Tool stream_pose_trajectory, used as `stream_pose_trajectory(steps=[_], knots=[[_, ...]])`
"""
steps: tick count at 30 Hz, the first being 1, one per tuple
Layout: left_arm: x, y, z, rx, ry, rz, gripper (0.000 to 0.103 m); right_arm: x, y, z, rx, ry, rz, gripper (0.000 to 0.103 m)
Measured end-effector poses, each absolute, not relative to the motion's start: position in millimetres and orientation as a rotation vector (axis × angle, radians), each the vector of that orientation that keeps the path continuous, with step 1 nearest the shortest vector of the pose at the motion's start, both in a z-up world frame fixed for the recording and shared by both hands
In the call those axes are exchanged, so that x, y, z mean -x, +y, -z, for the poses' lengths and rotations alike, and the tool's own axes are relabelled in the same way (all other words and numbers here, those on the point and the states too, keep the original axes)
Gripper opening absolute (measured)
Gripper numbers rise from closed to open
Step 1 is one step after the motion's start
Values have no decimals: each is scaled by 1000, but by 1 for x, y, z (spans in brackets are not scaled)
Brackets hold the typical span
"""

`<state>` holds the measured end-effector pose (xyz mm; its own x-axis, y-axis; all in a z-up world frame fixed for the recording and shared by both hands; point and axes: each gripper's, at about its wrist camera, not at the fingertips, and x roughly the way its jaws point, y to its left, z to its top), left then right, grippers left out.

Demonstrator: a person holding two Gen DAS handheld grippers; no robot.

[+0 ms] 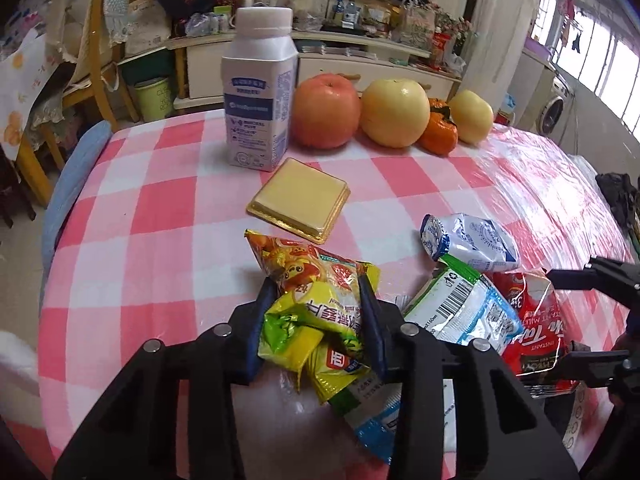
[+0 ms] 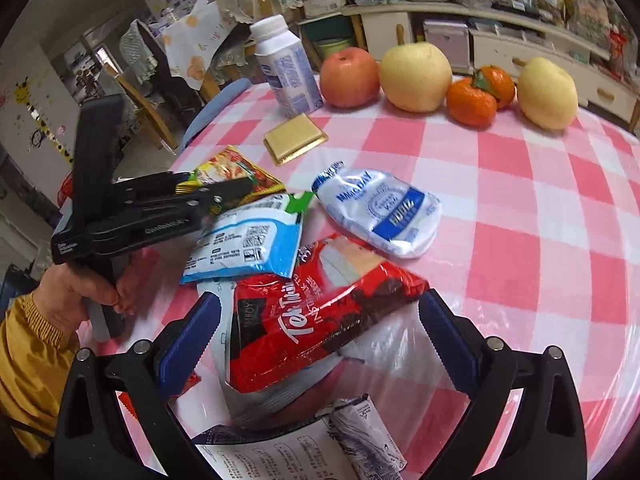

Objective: Collect trash
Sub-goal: 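Grasp the yellow snack bag with the left gripper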

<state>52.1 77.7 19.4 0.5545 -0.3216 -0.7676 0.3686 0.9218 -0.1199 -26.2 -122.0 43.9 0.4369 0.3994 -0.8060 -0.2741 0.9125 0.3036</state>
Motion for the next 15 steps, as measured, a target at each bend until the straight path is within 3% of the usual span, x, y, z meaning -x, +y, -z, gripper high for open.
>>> stream_pose_trajectory(steps=[10, 12, 15], knots=[[-24, 93, -36, 28, 856, 370, 40, 28, -121, -44, -227, 1026, -459, 94], [-18, 97, -42, 44, 847, 371, 40, 27, -124, -42, -254, 1030, -451, 77], [-8, 101, -50, 64, 837, 361, 40, 26, -130, -40, -289, 1027, -447, 63]])
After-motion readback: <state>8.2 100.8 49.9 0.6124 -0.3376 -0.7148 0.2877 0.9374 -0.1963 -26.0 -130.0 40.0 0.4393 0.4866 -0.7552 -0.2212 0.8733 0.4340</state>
